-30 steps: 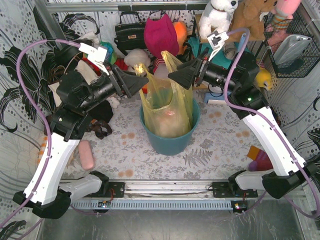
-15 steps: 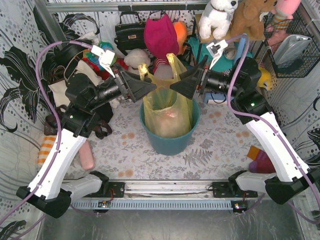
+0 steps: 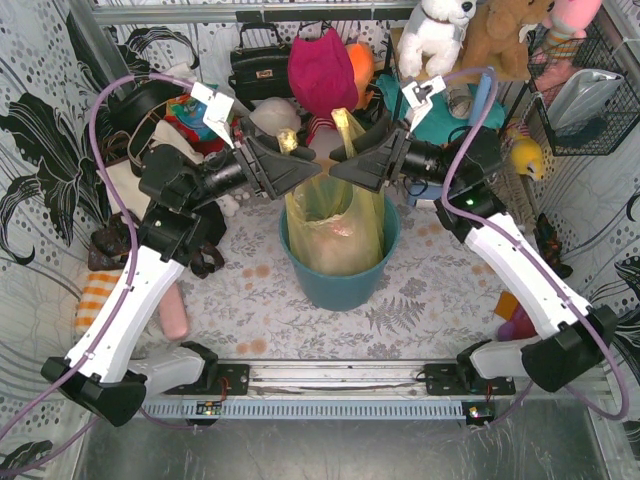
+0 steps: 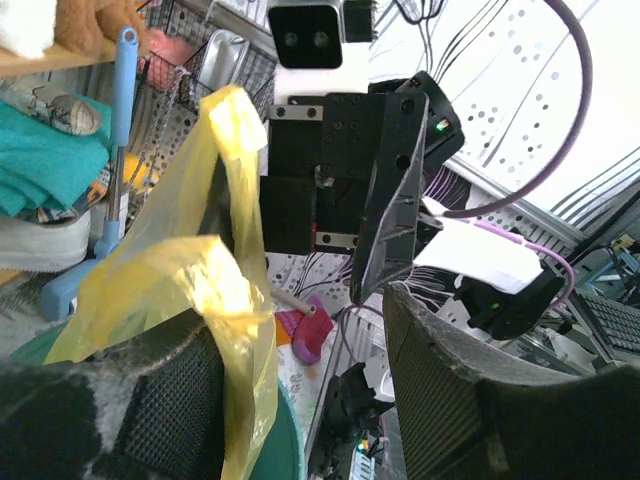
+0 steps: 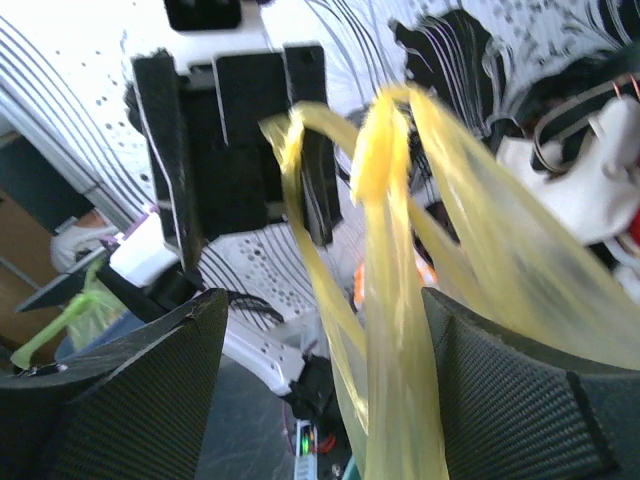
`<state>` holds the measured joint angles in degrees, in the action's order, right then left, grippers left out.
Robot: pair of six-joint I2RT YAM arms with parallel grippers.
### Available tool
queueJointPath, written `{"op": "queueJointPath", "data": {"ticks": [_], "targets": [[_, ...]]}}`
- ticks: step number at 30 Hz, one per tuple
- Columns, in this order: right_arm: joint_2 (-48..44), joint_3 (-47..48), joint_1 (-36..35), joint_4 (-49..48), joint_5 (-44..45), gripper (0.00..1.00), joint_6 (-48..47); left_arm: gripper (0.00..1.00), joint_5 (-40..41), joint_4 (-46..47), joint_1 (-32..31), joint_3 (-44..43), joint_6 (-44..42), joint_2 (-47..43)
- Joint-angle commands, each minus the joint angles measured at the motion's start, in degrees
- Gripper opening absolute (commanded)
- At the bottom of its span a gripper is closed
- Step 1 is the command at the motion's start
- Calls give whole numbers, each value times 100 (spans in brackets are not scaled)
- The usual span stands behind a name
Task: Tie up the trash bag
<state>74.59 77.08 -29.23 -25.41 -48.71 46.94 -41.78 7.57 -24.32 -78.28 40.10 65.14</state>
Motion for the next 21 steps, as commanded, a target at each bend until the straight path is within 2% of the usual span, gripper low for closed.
{"op": "queueJointPath", "data": {"ticks": [1,6,10,13,16,21], "targets": [[458,485,-27,-2384,-293,75,1400,64,-155,843,19,-141,211,58],[1138,1262,-24,-3981,-192,73,2748,64,35,1283,15,-354,259,111],[1298,1862,-28,-4129,35,71,2895,64,153,1591,20,-698,343,196],[1043,1924,-12,-3517,308,71,2302,64,366,1550,16,-921,222,157],[576,1717,-5,-2314,638,70,1309,64,574,1395,15,-973,51,74],[-348,639,-2,-1040,1305,68,246,64,678,1161,18,-530,-31,-71]]}}
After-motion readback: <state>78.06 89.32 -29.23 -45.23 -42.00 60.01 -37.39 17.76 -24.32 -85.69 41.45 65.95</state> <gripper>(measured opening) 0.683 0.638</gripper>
